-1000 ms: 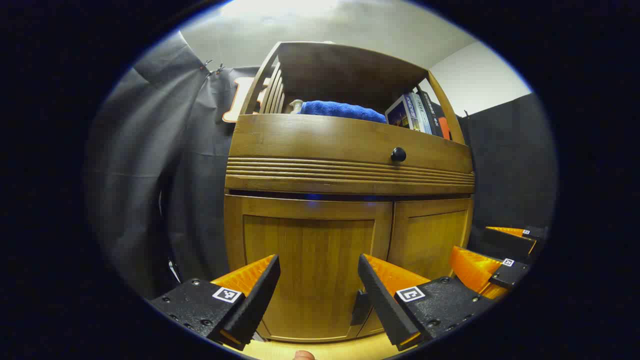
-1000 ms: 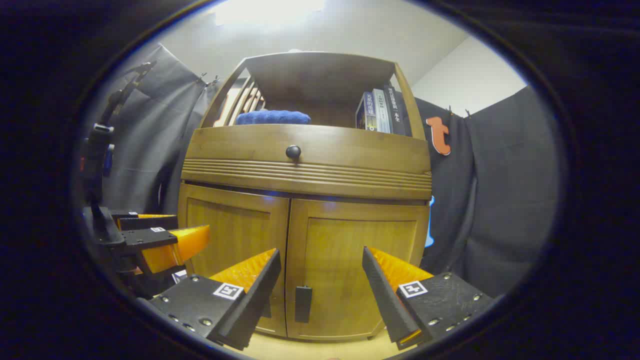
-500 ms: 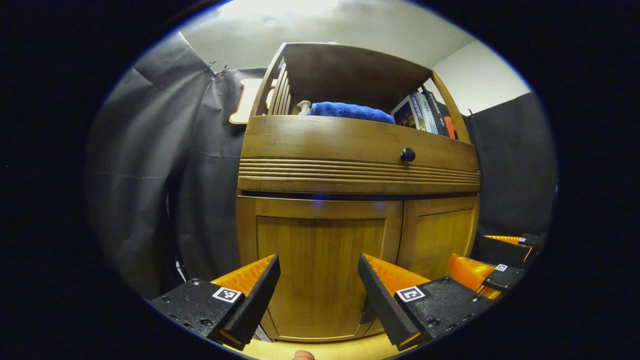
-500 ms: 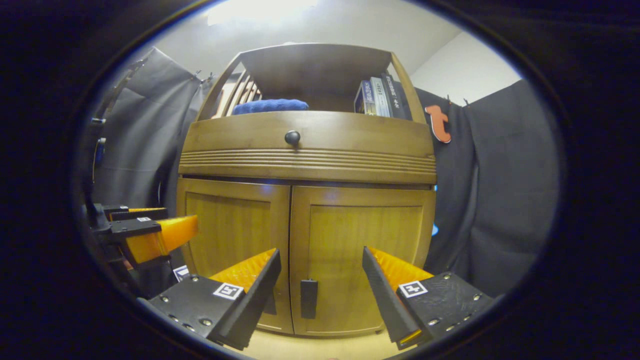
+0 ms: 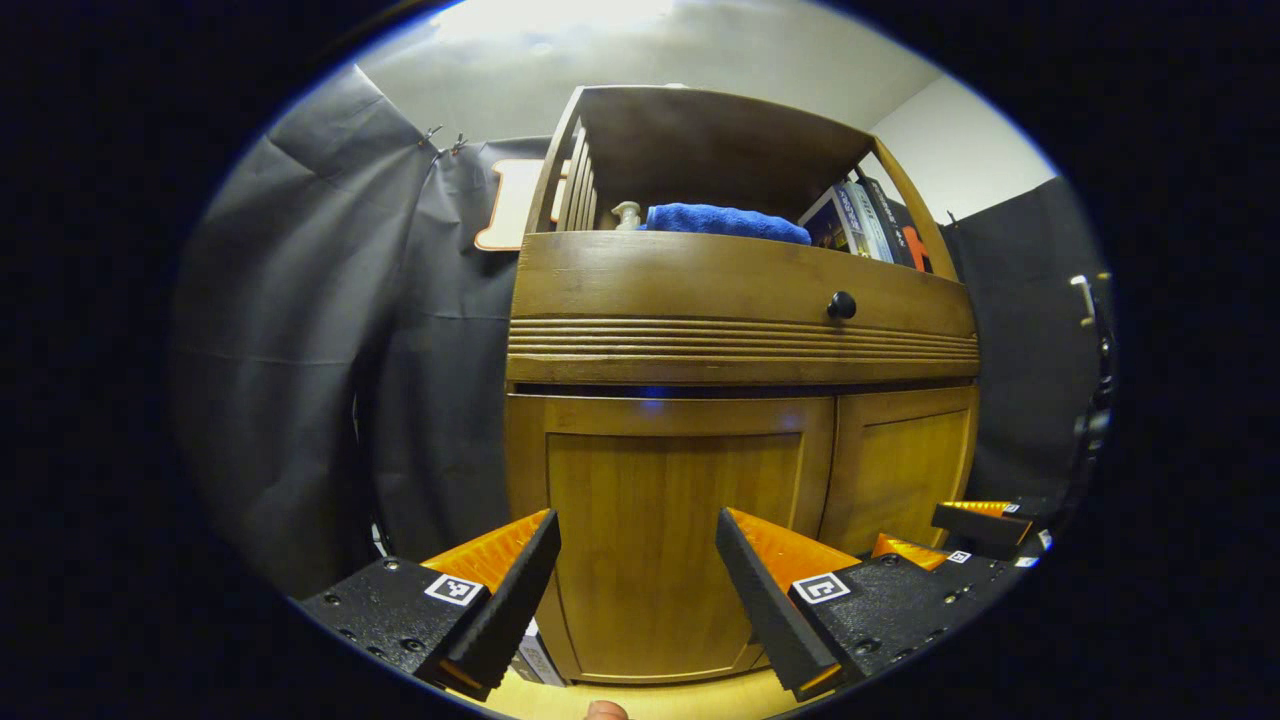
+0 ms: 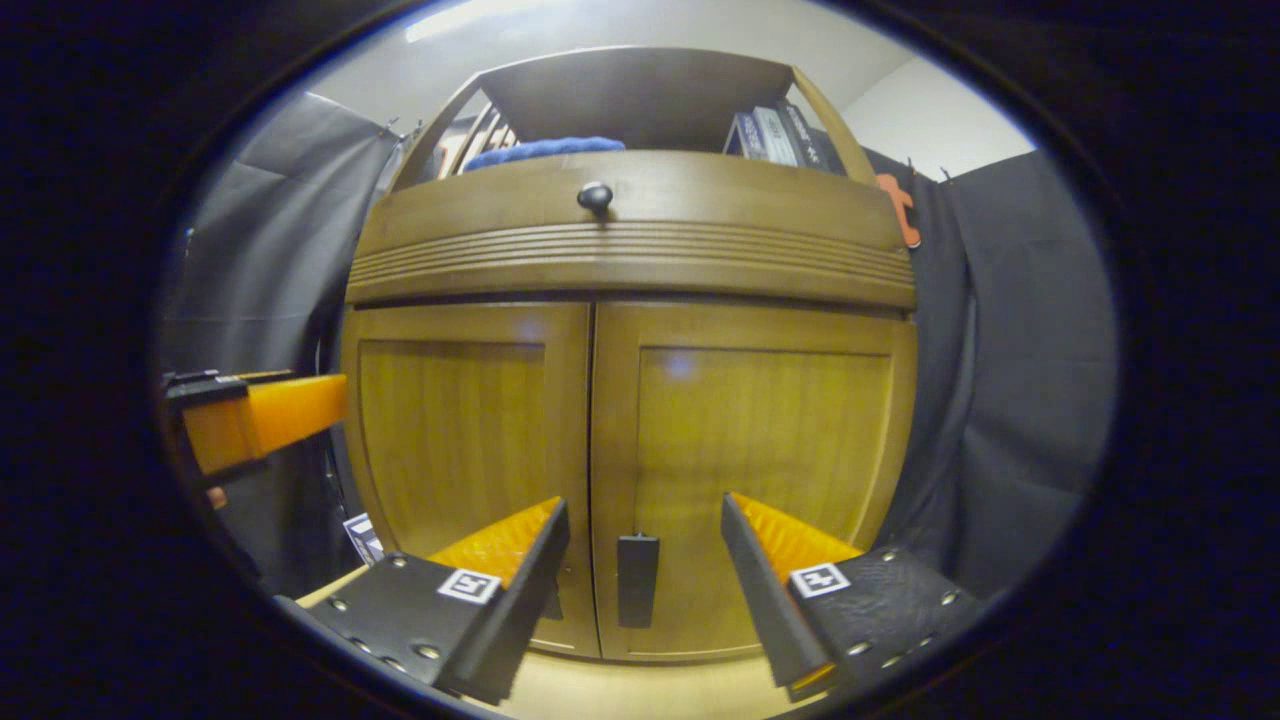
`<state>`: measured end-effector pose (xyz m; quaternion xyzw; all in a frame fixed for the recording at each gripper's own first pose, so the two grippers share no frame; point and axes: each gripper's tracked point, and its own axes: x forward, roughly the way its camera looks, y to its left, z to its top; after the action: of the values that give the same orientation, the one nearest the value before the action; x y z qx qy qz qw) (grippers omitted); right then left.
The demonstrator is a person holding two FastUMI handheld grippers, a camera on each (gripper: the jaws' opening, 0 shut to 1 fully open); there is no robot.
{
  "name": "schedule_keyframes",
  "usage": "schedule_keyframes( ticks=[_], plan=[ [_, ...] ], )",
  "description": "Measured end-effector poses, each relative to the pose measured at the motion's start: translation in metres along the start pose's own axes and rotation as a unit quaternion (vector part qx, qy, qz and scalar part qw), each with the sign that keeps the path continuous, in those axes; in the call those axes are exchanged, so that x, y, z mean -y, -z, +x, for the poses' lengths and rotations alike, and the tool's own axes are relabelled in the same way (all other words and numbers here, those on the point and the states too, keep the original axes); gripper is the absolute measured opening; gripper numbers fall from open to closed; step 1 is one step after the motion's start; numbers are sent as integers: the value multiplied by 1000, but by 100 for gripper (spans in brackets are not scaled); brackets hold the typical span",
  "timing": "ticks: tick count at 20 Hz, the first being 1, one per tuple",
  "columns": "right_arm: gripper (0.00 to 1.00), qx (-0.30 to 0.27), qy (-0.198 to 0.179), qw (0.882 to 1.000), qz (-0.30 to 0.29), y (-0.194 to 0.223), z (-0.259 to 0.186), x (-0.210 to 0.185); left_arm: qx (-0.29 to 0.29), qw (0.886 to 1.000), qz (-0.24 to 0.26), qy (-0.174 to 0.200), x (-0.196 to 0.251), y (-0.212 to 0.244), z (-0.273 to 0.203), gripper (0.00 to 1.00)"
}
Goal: Open the right door of the double-door shoe cabinet with the right hand, and open the left door with the left hand.
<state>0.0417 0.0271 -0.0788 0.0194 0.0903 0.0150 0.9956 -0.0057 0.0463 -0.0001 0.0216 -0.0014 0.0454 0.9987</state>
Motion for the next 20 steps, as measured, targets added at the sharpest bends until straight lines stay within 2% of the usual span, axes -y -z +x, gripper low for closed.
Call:
schedule_keyframes(
  ticks=[2,3,4,6,9,10,11,12,14,16,20],
  plan=[
    [75,-19,-1,1000,-3,16,11,-4,0,1000,5,-10,-11,1,2,96],
    [75,-29,-3,1000,-3,24,18,-7,-1,1000,8,-16,-16,2,4,94],
    [74,-37,11,999,-7,31,23,0,-1,1000,12,-21,-21,4,6,94],
    [56,-52,9,999,1,47,38,-2,-2,1000,15,-28,-28,5,8,94],
    [52,-67,11,998,1,57,53,0,-7,999,16,-33,-32,10,13,94],
    [34,-69,13,997,8,62,66,0,-9,999,15,-34,-33,12,15,94],
    [33,-73,14,997,11,56,54,2,-10,999,14,-34,-33,13,16,97],
    [25,-76,16,997,18,55,49,2,-11,999,12,-33,-31,14,17,95],
    [28,-80,22,996,29,58,52,4,-14,1000,8,-27,-26,16,17,96],
    [21,-80,24,996,32,55,38,5,-14,1000,4,-22,-23,14,13,94],
    [21,-81,38,995,42,59,4,12,-8,1000,3,-13,-16,8,4,96]
  ],
)
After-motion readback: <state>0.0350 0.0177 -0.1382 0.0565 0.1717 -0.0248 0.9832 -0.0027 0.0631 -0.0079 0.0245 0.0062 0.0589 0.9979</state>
